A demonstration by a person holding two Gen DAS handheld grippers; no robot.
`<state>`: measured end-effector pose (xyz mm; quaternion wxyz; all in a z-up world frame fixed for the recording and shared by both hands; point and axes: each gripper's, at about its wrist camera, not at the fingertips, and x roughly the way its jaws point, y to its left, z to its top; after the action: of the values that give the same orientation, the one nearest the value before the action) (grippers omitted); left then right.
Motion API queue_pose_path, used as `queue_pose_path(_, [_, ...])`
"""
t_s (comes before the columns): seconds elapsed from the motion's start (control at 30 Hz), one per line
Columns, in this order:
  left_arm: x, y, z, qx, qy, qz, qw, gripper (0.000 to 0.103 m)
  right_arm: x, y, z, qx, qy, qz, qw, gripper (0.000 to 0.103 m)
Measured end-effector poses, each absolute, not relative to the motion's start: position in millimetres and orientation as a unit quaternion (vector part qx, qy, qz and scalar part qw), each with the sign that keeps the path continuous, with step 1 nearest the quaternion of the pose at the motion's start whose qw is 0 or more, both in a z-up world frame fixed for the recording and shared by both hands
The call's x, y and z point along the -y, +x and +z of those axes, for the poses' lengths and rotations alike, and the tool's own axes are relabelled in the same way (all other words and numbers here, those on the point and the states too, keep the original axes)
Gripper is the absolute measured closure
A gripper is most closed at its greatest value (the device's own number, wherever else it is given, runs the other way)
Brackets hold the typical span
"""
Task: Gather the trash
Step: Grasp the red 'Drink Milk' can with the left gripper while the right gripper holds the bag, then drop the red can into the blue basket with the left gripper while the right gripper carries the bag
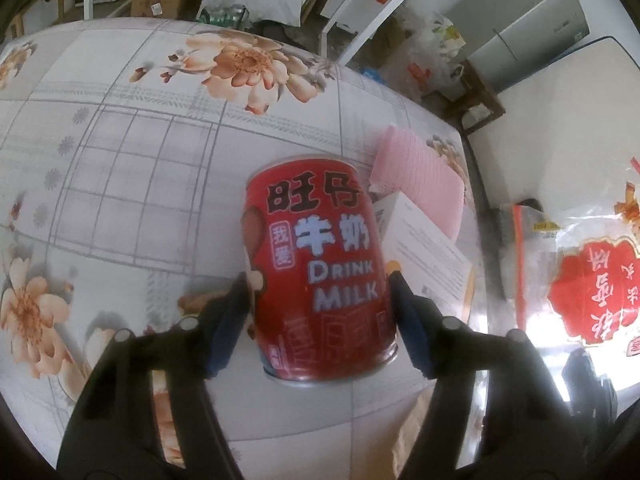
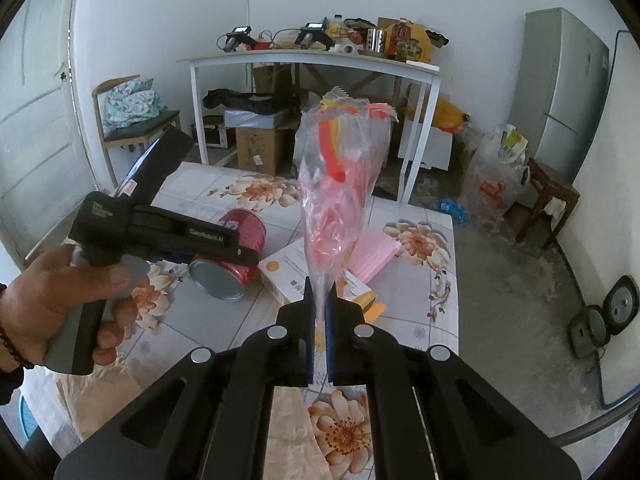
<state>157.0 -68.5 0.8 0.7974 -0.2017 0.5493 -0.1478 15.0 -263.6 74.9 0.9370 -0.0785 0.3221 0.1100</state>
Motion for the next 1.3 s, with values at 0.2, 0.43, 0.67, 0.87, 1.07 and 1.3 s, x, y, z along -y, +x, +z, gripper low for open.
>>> queue_pose_path(0.2, [39, 132, 22, -0.522, -0.218, -0.148, 0.811, 0.039, 259, 7, 81, -0.311, -0.079, 0.12, 0.94, 0.099])
queue_pose_path(0.43, [-49, 48, 84, -0.464, -0.241, -0.142, 0.84, 0.039, 215, -22, 102, -0.281, -0.116, 0.162, 0.939, 0.099])
queue_pose_path(0.67, [-189, -132, 104, -0.418, -0.269, -0.057, 0.866, 0.039, 122, -82, 125, -0.239, -0.173, 0.267, 0.917, 0.099])
queue_pose_path(0.87, [-295, -288, 8, -0.471, -0.307, 0.096, 0.821, 0.039, 6, -158, 120, -0.221, -0.212, 0.401, 0.864, 0.099])
queue_pose_path(1.07, [-357, -386, -143, -0.559, -0.342, 0.207, 0.726, 0.039, -92, -223, 82, -0.257, -0.223, 0.515, 0.787, 0.099])
queue_pose_path(1.3, [-377, -430, -290, -0.622, -0.419, 0.264, 0.606, 0.039, -162, -276, 23, -0.32, -0.237, 0.57, 0.719, 0.099])
